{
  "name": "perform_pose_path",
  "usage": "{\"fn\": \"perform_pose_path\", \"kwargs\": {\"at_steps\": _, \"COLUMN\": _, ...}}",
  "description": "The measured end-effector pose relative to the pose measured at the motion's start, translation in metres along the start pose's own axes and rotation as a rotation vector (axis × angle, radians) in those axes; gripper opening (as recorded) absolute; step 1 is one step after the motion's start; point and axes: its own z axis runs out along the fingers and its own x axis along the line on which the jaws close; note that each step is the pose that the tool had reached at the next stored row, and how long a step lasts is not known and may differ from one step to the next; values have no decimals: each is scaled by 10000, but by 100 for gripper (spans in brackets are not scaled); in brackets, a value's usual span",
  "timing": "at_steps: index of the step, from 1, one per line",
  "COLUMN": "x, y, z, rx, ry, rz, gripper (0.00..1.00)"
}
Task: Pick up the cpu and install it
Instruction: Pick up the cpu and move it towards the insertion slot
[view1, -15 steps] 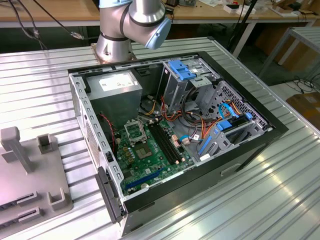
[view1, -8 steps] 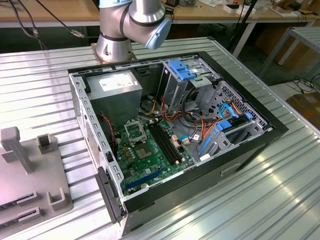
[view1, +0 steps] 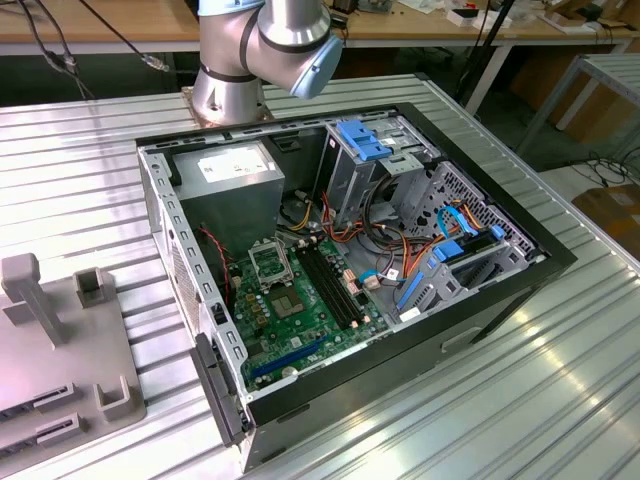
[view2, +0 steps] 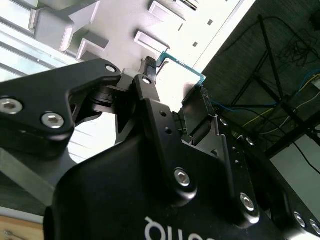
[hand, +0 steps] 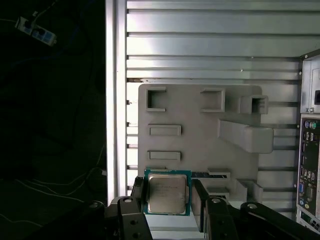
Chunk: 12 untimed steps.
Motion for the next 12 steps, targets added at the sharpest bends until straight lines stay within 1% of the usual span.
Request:
{"fn": "perform_pose_path", "kwargs": {"at_steps": 7, "x": 2, "y": -2, "z": -71, "rx": 0, "ry": 0, "rz": 0, "gripper": 47}}
{"fn": "perform_pose_path", "kwargs": {"at_steps": 12, "x": 4, "y": -4, "z": -133, "rx": -1, "ry": 0, "rz": 0, "gripper": 47}}
